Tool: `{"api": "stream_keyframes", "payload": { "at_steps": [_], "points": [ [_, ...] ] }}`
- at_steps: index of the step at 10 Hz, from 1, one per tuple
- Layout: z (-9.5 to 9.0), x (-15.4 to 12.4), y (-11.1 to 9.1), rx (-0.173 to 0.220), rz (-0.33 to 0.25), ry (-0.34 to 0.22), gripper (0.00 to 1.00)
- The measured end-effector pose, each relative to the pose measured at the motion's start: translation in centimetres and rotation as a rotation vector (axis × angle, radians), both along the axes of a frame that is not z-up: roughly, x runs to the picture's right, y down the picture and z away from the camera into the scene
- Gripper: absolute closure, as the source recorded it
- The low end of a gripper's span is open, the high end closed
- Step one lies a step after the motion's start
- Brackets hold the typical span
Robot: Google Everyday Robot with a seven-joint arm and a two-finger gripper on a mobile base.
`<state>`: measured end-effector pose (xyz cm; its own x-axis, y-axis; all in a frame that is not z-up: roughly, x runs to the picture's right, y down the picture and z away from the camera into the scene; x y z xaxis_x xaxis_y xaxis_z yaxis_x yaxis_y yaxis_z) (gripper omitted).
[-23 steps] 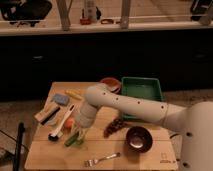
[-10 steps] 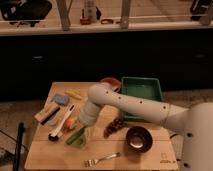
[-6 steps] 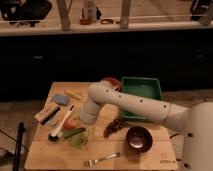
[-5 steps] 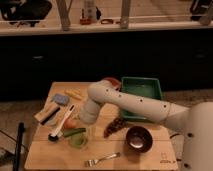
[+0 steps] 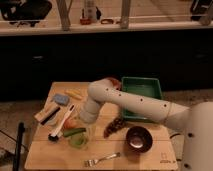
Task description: Place pepper in plastic cup
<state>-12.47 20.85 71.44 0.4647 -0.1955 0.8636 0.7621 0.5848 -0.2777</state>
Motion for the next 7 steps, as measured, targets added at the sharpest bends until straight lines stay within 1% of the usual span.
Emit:
{"api": "stream_keyframes", "payload": {
  "at_steps": [3,7],
  "points": [
    [-0.03,0.05,-0.01,0.004,0.001,-0.007,0.20],
    [-0.18,0.32,-0.14,0.027,0.012,-0.025,0.20]
  ]
}}
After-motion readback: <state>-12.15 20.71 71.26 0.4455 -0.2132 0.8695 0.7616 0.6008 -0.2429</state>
